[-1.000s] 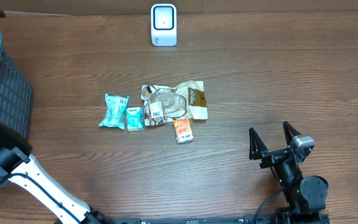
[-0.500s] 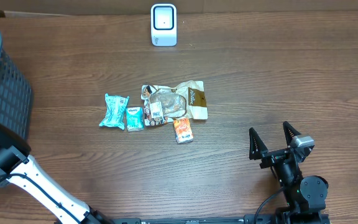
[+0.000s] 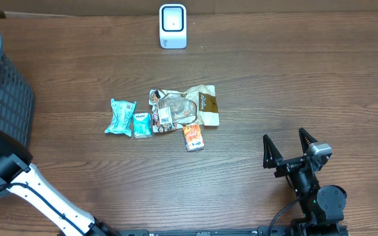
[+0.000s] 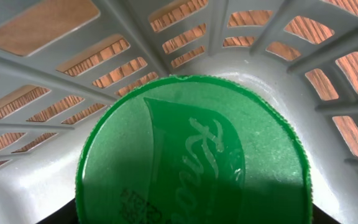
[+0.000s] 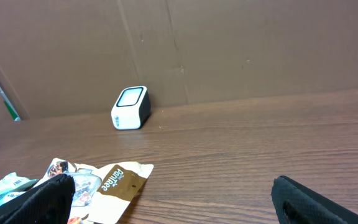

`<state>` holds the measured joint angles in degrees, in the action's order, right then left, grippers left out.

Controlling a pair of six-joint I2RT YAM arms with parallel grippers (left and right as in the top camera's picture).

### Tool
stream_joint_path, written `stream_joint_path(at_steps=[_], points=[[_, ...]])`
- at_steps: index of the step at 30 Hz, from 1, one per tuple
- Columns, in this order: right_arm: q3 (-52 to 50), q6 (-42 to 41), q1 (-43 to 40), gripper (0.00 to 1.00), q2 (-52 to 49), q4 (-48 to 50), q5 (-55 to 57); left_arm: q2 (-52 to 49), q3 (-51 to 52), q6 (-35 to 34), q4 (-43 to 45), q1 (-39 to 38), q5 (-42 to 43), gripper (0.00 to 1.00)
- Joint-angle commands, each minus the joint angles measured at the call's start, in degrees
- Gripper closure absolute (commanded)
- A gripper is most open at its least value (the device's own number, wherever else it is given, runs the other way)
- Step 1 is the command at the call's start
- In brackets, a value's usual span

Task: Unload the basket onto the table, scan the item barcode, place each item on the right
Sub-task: 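Grasp the green-lidded white tub with the left gripper and lift, then carry the tub out and drop it right of the scanner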

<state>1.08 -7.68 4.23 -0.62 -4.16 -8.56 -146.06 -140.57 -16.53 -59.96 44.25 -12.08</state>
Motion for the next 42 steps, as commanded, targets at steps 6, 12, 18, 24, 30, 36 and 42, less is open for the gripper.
stream_joint_path(at_steps=[6, 12, 18, 24, 30, 36, 42], points=[[-0.61, 0.0, 0.37, 0.0, 0.37, 0.17, 0.09, 2.58, -1.22, 0.26, -2.4, -0.11, -0.55, 0.43], [-0.61, 0.0, 0.37, 0.0, 0.37, 0.17, 0.09, 10.43, -2.1, 0.22, -2.6, -0.17, -0.28, 0.44], [-0.61, 0.0, 0.37, 0.0, 0.37, 0.17, 0.09, 20.44, -2.1, -3.93, -3.26, -0.26, 8.35, 0.46], [-0.61, 0.0, 0.37, 0.0, 0.37, 0.17, 0.09, 30.36, -2.1, -6.86, -1.49, -1.44, 25.16, 0.43], [-0.61, 0.0, 0.37, 0.0, 0.37, 0.17, 0.09, 40.22, -2.1, -6.4, -0.59, -8.04, 36.79, 0.43], [-0.61, 0.0, 0.37, 0.0, 0.37, 0.17, 0.09, 44.28, -2.1, -2.38, -7.96, -22.32, 37.2, 0.43], [-0.61, 0.0, 0.37, 0.0, 0.37, 0.17, 0.09, 39.98, -2.03, 4.09, -16.83, -39.56, 33.16, 0.43]])
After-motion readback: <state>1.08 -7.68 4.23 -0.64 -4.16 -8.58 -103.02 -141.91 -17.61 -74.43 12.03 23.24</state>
